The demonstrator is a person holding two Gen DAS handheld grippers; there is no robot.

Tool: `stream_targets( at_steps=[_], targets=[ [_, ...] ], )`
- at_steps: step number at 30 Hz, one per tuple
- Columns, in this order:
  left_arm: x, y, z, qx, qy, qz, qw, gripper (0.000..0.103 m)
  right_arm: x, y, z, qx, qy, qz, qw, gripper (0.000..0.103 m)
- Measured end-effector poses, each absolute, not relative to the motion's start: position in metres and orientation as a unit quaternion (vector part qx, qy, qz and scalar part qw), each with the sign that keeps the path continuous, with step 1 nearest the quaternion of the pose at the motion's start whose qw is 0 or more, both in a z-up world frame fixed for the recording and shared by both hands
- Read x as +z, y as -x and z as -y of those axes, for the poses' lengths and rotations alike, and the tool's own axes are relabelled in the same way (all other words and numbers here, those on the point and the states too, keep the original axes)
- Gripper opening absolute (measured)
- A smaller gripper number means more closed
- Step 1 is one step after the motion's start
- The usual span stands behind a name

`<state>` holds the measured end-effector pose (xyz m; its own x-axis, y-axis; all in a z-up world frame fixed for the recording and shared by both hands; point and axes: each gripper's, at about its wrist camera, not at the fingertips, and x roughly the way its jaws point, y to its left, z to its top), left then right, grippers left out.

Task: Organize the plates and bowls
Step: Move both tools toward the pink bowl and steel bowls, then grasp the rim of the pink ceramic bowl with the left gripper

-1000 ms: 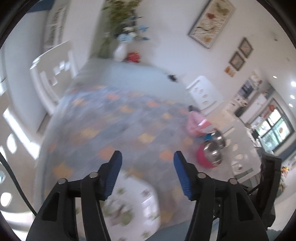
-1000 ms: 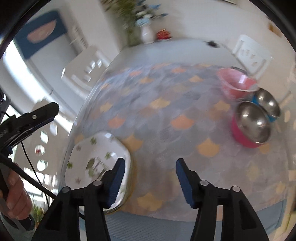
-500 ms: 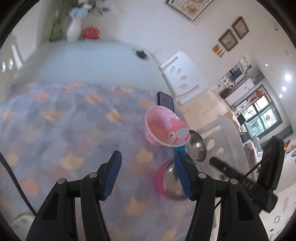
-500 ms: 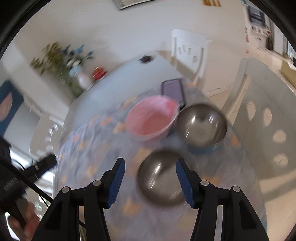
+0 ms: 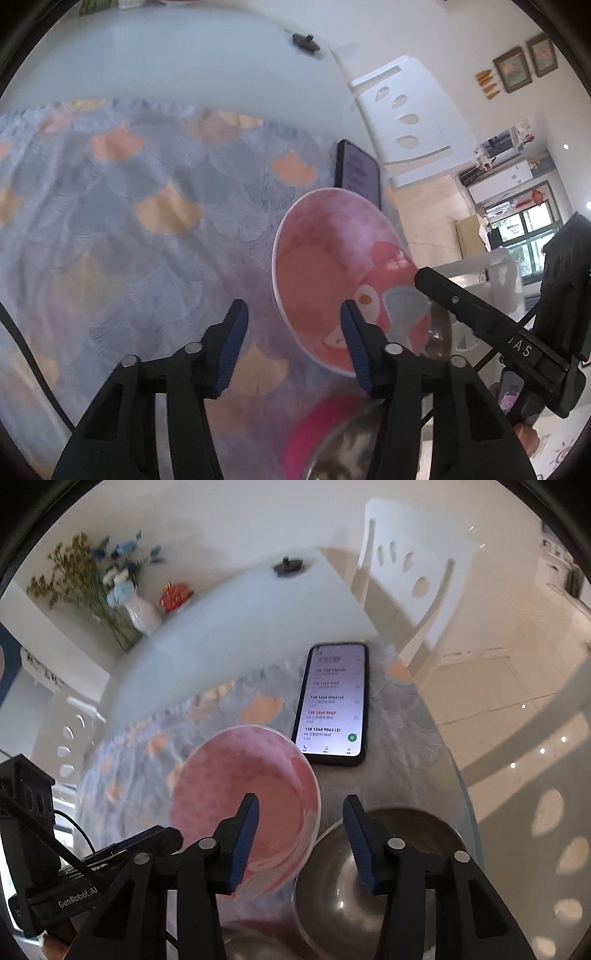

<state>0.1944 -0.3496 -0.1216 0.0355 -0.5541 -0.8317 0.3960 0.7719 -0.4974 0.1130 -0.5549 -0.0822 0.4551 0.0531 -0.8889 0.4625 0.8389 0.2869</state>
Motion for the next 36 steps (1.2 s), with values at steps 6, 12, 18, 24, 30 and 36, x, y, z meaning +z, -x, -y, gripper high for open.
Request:
stream_targets(
  at_steps=[6, 12, 18, 24, 30, 36],
  targets=[
    [-0.143, -0.197, 0.353, -0.322, 0.074, -0.629, 0.704, 0.017, -0.106, -0.133, 0.553, -0.113, -0.224, -0.537, 0.806, 0.029],
    [-0.137, -0.192, 0.348, -0.324, 0.062, -0.611, 0.72, 0.016, -0.11, -0.137, 0.544, -0.118, -0.19, -0.542, 0.81, 0.02],
    [-0.119, -0.183, 0.331, -0.321, 0.072, -0.599, 0.73, 0.016, -0.085, -0.125, 0.521, -0.109, -0.163, -0.52, 0.832, 0.02],
    [-0.08, -0.158, 0.295, -0.319, 0.079, -0.576, 0.749, 0.016, -0.05, -0.1, 0.493, -0.101, -0.177, -0.495, 0.844, 0.02],
    [-0.047, -0.109, 0.258, -0.314, 0.073, -0.559, 0.764, 0.016, -0.021, -0.056, 0.453, -0.091, -0.183, -0.481, 0.852, 0.02],
    [-0.028, -0.062, 0.226, -0.318, 0.062, -0.549, 0.771, 0.016, -0.008, -0.007, 0.421, -0.087, -0.191, -0.484, 0.85, 0.02]
  ],
)
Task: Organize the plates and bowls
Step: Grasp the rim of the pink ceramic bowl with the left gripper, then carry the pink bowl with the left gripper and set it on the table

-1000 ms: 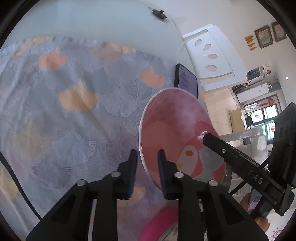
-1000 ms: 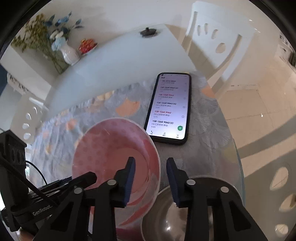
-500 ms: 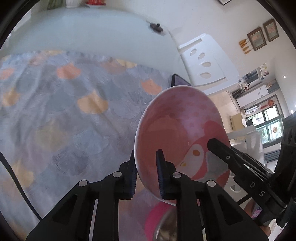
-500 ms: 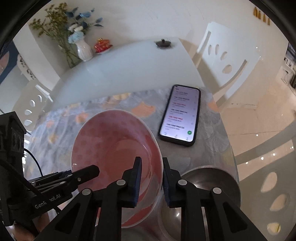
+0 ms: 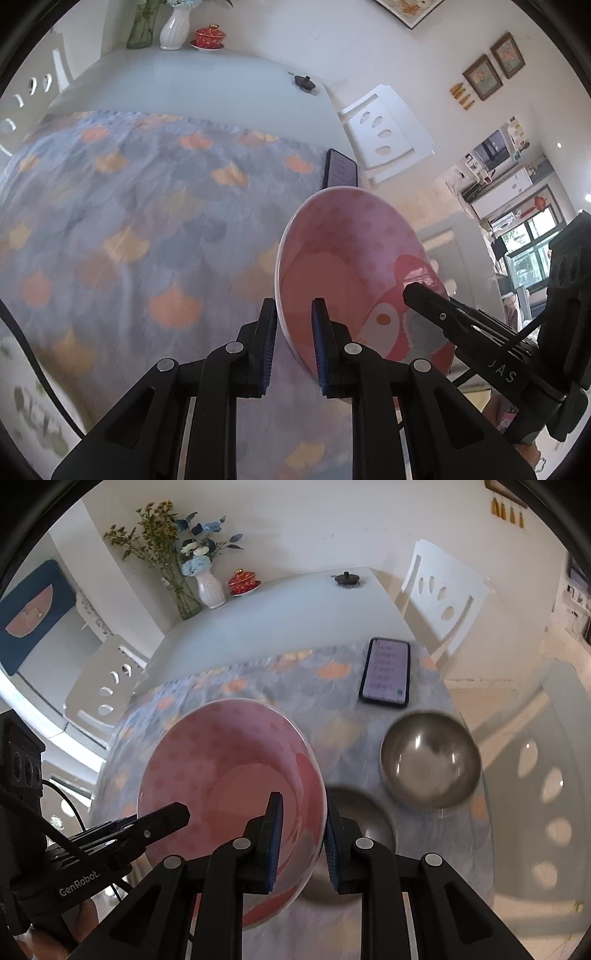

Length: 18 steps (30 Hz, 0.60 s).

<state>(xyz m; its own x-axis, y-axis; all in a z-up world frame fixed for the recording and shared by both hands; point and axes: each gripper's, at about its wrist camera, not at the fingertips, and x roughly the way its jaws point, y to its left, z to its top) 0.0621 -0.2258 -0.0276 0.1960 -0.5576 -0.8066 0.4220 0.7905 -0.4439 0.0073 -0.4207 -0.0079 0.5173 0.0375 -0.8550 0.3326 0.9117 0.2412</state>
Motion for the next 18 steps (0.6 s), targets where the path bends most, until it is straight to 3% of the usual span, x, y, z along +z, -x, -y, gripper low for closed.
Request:
stream_targets(
  at_steps=[8, 18],
  targets=[
    [-0.042, -0.006, 0.189, -0.321, 0.036, -0.564, 0.76, 0.016, -0.015, 0.058, 0.375, -0.082, -0.204, -0.502, 0.836, 0.02],
    [-0.097, 0.014, 0.173, -0.299, 0.019, -0.616, 0.729, 0.016, -0.076, 0.098, 0.345, -0.084, -0.235, -0.558, 0.791, 0.021]
  ],
)
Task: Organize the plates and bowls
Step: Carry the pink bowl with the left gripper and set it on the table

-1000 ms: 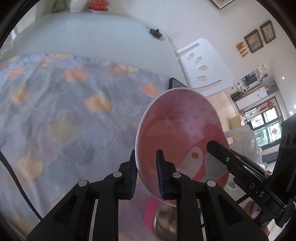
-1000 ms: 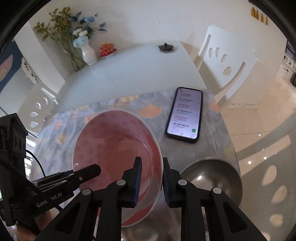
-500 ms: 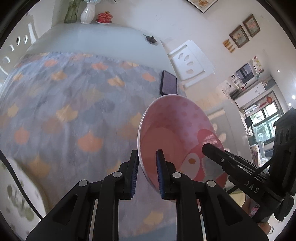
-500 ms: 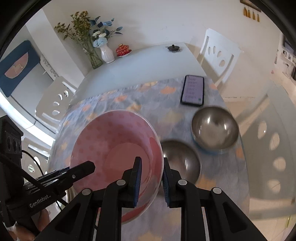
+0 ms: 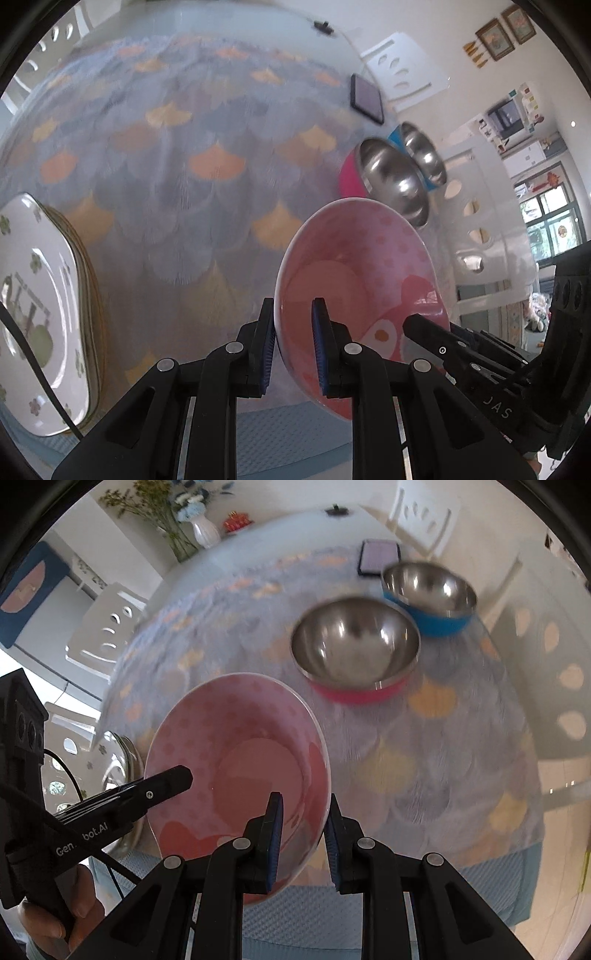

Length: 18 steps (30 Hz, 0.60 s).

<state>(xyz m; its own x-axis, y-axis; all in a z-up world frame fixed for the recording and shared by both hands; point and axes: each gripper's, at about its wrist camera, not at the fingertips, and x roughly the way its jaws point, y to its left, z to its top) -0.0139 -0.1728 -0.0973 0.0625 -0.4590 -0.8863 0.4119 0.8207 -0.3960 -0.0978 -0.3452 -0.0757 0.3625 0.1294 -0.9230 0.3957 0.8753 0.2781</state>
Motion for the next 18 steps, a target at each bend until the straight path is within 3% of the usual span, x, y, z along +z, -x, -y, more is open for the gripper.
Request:
stream_targets(
  at_steps=[9, 18],
  targets=[
    [-0.127, 0.025, 0.175, -0.302, 0.009, -0.643, 0.704, 0.016, -0.104, 0.108, 0.348, -0.102, -0.266, -0.572, 0.769, 0.022],
    [-0.124, 0.024, 0.172, -0.303, 0.0, -0.641, 0.705, 0.018, -0.11, 0.114, 0.355, -0.099, -0.301, -0.571, 0.757, 0.022]
  ],
)
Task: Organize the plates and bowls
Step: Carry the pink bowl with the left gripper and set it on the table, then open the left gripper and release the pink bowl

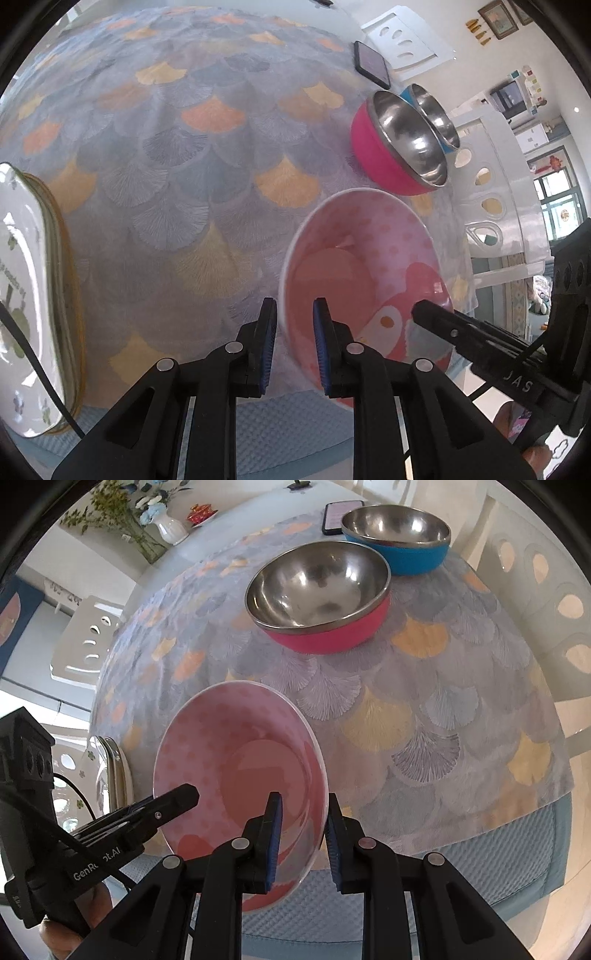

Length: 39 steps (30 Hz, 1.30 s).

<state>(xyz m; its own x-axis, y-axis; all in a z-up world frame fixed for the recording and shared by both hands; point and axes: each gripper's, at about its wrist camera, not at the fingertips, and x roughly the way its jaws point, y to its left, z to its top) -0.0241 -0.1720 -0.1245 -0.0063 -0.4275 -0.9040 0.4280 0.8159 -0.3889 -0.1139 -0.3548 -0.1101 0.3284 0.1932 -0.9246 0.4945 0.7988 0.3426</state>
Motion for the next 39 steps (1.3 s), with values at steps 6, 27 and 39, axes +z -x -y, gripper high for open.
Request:
stream_targets(
  at_steps=[6, 27, 39],
  targets=[
    [-0.103, 0.014, 0.155, -0.288, 0.013, -0.622, 0.728, 0.018, -0.1, 0.123, 0.362, -0.094, -0.322, -0.582, 0.741, 0.022],
    [0.007, 0.001, 0.2, -0.359, -0.039, -0.497, 0.789, 0.026, 0.013, 0.114, 0.372, -0.185, -0.222, -0.484, 0.826, 0.045],
    [-0.001, -0.024, 0.245, -0.382, -0.059, -0.502, 0.773, 0.033, 0.012, 0.092, 0.395, -0.196, -0.214, -0.479, 0.828, 0.045]
  ],
)
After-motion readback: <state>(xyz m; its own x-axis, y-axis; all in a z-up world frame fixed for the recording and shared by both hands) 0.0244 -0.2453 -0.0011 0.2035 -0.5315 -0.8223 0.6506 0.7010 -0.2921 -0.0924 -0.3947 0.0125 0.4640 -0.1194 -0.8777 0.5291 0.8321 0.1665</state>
